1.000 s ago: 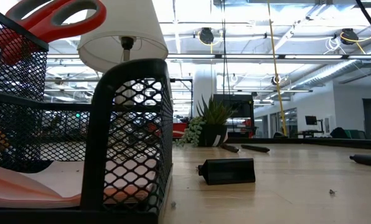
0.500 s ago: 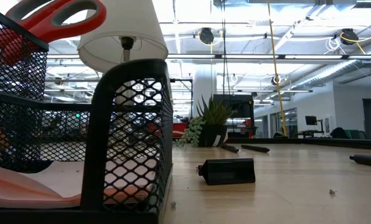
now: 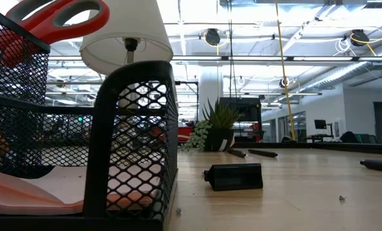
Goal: Pick and place office supplies into organizer
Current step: Put the bottom black pen into the mesh desk organizer
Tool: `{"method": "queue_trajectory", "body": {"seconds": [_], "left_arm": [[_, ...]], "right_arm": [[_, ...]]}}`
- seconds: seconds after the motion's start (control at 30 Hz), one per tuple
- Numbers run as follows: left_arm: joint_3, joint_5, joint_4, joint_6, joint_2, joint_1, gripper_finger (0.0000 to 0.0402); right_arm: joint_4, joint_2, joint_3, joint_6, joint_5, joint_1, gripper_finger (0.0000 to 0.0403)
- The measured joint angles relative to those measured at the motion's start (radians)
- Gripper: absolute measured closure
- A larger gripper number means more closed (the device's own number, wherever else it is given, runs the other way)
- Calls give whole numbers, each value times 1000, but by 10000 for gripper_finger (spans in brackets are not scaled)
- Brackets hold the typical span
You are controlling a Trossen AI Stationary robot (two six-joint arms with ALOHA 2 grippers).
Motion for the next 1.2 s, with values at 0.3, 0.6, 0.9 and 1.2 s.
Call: {"method": "queue_trajectory", "body": {"seconds": [0.3, 0.6, 0.9, 1.2], "left_arm": [[-1, 5, -6, 100, 10, 0, 250], [-1, -25, -3, 129, 4, 7, 250], [-1, 22, 0, 93, 4, 14, 250], [-1, 23, 8, 89, 4, 14, 250]], "right_arm": [[-17, 143, -87, 66, -218, -78, 270], [22, 272, -160, 48, -198, -138, 271], [147, 279, -267, 63, -192, -173, 271], [200, 280, -348, 61, -198, -180, 271]]}}
